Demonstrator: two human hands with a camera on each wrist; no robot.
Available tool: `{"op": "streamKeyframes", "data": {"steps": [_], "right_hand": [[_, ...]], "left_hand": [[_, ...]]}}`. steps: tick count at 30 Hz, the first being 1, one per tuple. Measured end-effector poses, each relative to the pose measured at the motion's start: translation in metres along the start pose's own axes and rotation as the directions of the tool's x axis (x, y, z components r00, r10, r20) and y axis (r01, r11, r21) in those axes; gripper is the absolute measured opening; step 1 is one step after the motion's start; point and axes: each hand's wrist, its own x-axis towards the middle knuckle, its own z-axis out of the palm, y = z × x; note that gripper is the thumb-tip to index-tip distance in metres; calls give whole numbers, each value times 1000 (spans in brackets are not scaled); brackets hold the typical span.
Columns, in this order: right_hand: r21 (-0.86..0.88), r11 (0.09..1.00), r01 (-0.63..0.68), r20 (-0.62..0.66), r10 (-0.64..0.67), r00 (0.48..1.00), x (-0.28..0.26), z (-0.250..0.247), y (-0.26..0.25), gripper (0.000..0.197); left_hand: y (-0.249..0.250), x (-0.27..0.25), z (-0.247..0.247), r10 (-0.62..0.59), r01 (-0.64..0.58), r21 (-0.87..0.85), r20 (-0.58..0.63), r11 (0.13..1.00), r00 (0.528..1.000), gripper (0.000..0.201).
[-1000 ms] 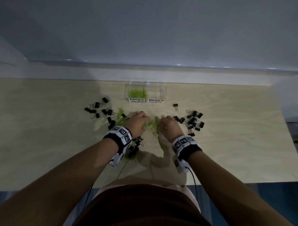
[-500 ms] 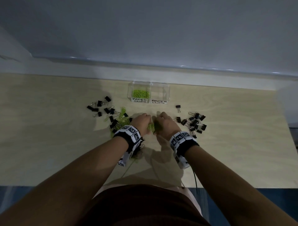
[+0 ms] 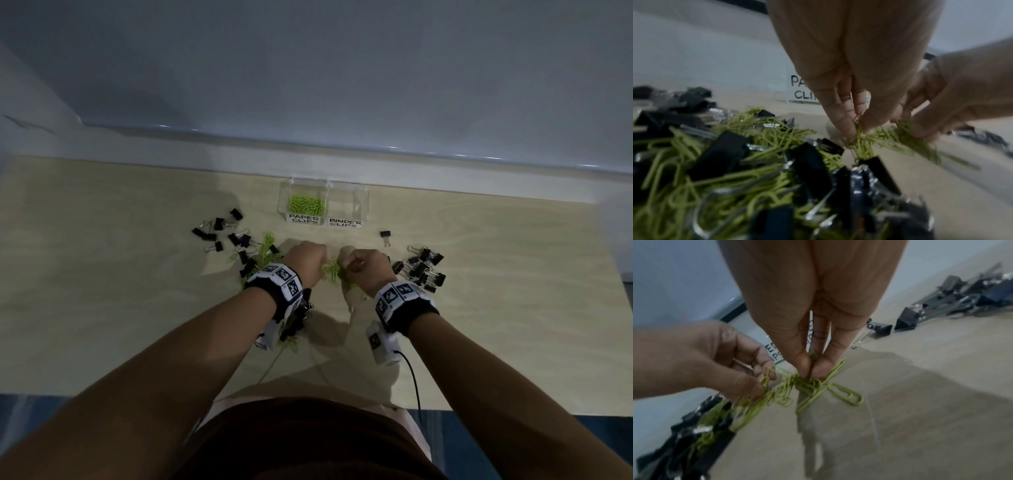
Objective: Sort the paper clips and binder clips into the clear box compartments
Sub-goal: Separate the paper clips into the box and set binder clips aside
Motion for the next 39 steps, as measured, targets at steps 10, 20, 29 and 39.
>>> {"op": "streamKeyframes", "data": {"steps": [10, 20, 29, 39], "right_hand": [[335, 936, 109, -95, -82, 992, 42, -34, -51, 24], [-290, 912, 290, 10, -300, 954, 75, -30, -106, 36], [-426, 881, 204, 323, -63, 944, -18, -42, 22, 10], [-370, 919, 140, 159, -86, 983, -45, -15, 39, 17]], "left_hand": [[-20, 9, -70, -195, -21, -561, -321, 827, 927, 11], [-24, 46, -89, -118, 64, -156, -365, 986, 924, 32], [-14, -8, -14, 0, 1, -49, 30, 999, 1000, 40], [-3, -14, 23, -14, 17, -105, 27, 994, 1000, 49]]}}
